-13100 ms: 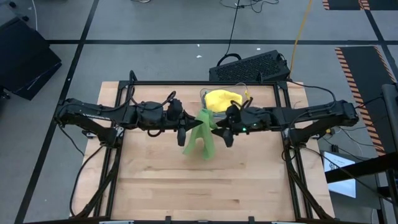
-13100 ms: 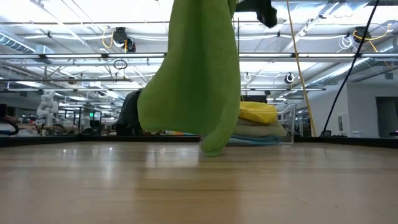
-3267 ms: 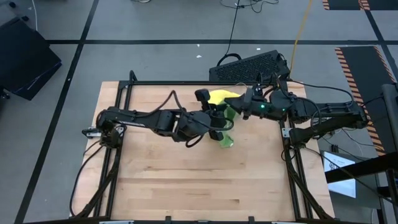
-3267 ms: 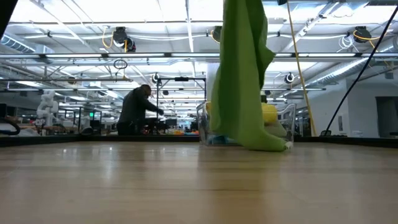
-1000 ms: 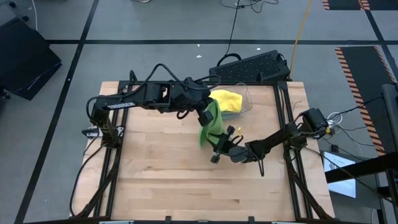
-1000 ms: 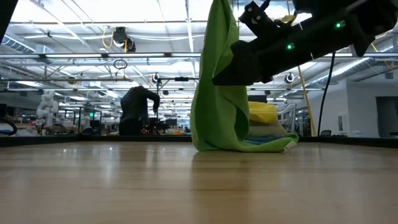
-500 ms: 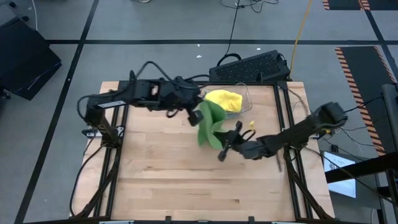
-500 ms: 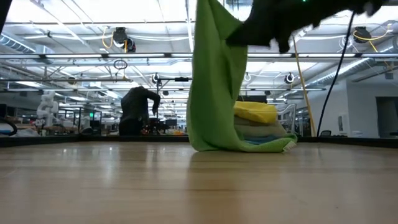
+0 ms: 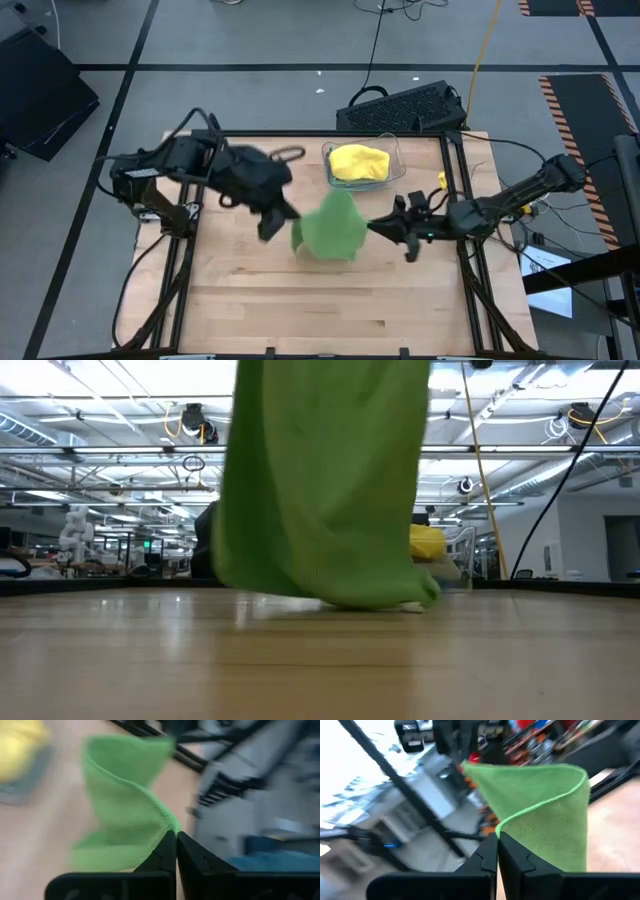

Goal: Fold microfiber towels
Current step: Fold the green towel

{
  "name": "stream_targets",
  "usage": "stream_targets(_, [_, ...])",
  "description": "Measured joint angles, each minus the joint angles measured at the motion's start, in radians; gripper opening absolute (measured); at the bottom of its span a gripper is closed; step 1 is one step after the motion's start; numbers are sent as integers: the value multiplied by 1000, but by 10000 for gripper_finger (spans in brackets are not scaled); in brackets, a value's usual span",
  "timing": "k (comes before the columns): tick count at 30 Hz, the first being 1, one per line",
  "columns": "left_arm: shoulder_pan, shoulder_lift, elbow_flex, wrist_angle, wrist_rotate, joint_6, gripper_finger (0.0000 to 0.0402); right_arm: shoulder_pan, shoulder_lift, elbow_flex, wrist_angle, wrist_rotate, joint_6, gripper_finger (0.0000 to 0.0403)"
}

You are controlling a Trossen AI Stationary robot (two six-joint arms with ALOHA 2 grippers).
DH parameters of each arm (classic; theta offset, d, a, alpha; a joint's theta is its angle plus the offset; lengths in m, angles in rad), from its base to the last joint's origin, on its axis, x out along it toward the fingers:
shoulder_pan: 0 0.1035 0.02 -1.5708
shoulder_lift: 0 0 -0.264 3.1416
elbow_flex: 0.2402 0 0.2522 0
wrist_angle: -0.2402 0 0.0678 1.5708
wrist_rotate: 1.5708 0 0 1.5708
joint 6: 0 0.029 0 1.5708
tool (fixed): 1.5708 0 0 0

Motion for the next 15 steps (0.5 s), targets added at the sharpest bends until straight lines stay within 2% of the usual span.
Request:
stream_targets(4, [-118, 2, -1, 176, 148, -169, 10, 46, -56, 0, -44, -51, 117, 1])
stream_targets(6, [-175, 4, -1, 302, 151, -224, 11, 70, -76, 0, -69, -54, 148, 1])
stream_targets(8, [-221, 5, 0, 386, 79, -223, 7, 89, -94, 0, -96, -57, 158, 1])
stream_targets(10, [-244, 5, 0, 375, -34, -191, 4, 102, -109, 0, -128, -72, 158, 0])
stream_targets(13, [-233, 15, 0, 207, -181, -132, 8, 105, -132, 0, -202, -78, 158, 0])
stream_targets(15, [-201, 38, 0, 58, -223, -101, 6, 98, -144, 0, -263, -74, 158, 0])
